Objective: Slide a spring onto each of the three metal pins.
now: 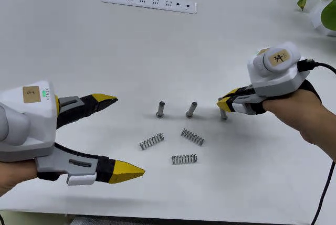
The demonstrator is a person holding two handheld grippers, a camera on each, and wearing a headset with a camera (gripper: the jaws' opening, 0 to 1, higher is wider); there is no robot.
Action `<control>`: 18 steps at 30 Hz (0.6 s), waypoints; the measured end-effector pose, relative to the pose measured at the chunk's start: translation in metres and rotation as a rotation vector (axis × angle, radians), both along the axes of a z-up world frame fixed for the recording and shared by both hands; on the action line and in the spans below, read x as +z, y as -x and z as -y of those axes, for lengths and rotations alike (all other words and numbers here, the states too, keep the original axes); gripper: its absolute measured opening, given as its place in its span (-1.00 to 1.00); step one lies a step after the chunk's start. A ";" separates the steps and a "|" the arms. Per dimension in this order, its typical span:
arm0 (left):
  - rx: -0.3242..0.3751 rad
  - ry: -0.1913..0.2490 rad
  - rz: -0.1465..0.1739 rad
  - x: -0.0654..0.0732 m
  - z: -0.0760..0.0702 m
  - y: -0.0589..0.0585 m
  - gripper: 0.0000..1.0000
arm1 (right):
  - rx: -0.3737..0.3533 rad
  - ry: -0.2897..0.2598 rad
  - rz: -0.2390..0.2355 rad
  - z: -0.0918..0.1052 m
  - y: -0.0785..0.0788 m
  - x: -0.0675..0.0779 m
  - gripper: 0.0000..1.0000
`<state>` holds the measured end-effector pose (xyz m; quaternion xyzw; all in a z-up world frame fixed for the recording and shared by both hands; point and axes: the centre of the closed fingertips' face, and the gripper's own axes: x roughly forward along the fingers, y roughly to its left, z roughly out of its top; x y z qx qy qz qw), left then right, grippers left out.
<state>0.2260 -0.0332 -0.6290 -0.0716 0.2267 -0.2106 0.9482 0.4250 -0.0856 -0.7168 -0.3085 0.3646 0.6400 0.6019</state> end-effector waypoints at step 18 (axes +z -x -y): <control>-0.004 -0.004 -0.009 -0.001 0.002 0.002 0.88 | 0.003 -0.070 0.008 0.017 0.007 0.008 -0.83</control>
